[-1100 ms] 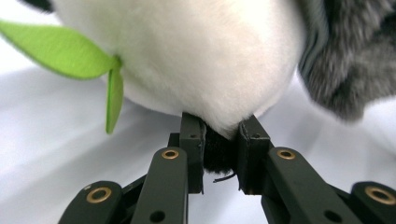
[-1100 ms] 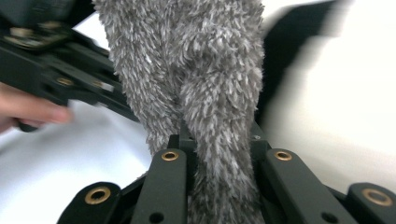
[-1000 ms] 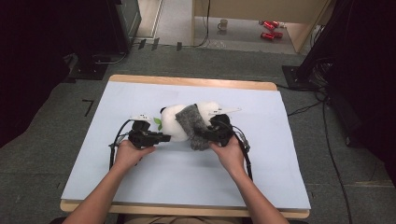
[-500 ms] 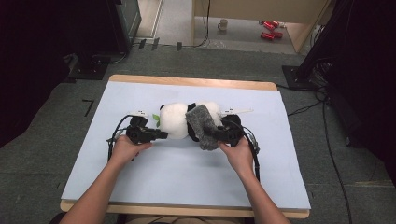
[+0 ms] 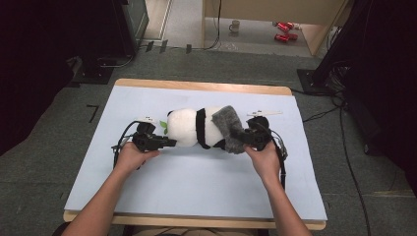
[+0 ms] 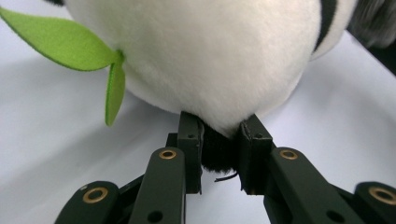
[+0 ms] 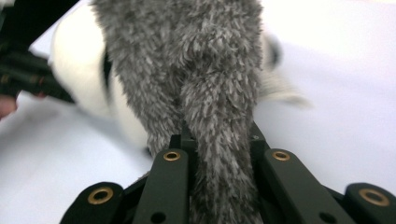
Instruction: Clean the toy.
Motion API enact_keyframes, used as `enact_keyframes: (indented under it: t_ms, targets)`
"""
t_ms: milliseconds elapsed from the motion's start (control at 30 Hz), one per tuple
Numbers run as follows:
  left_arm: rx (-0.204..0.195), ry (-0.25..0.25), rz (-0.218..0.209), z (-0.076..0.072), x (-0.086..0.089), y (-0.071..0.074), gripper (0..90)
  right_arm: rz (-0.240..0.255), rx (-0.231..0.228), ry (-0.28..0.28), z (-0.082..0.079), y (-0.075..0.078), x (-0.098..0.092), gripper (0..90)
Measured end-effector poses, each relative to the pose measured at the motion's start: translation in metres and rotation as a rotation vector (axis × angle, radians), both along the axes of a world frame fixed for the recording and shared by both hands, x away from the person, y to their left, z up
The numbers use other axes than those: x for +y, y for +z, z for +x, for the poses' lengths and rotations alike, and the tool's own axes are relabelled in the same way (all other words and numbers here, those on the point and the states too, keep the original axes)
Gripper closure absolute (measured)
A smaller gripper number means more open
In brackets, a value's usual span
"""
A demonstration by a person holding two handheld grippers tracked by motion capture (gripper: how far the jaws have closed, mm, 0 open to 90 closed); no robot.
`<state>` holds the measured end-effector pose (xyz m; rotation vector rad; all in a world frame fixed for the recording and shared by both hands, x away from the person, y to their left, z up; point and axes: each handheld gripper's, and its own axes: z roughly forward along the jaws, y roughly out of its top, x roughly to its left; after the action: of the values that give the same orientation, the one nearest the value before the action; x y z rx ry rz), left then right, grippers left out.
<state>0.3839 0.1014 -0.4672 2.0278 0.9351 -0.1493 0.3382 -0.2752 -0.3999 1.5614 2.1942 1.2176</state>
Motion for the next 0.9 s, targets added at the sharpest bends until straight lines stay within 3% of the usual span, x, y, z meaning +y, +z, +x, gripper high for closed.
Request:
enact_keyframes:
  t_ms: [167, 267, 467, 667, 767, 900]
  targets:
    - [0.023, 0.014, 0.003, 0.001, 0.010, -0.001, 74.9, 0.095, -0.047, -0.048, 0.001, 0.020, -0.023, 78.4]
    - [0.018, 0.015, 0.015, 0.001, 0.011, -0.002, 74.8, 0.129, -0.074, -0.054, 0.002, 0.029, -0.029, 78.4]
    - [-0.004, 0.025, 0.042, 0.002, 0.010, -0.005, 74.4, 0.175, -0.075, -0.044, 0.013, 0.030, -0.029, 78.3]
    - [-0.009, 0.034, 0.039, -0.001, 0.010, -0.009, 73.8, 0.161, -0.033, -0.007, 0.026, 0.016, -0.008, 77.9]
    - [-0.006, 0.034, 0.046, -0.002, 0.010, -0.011, 73.2, 0.124, -0.005, 0.007, 0.032, 0.007, 0.003, 78.0]
    - [-0.004, 0.039, 0.046, -0.003, 0.010, -0.012, 73.1, 0.102, 0.000, 0.004, 0.034, -0.005, 0.010, 78.0]
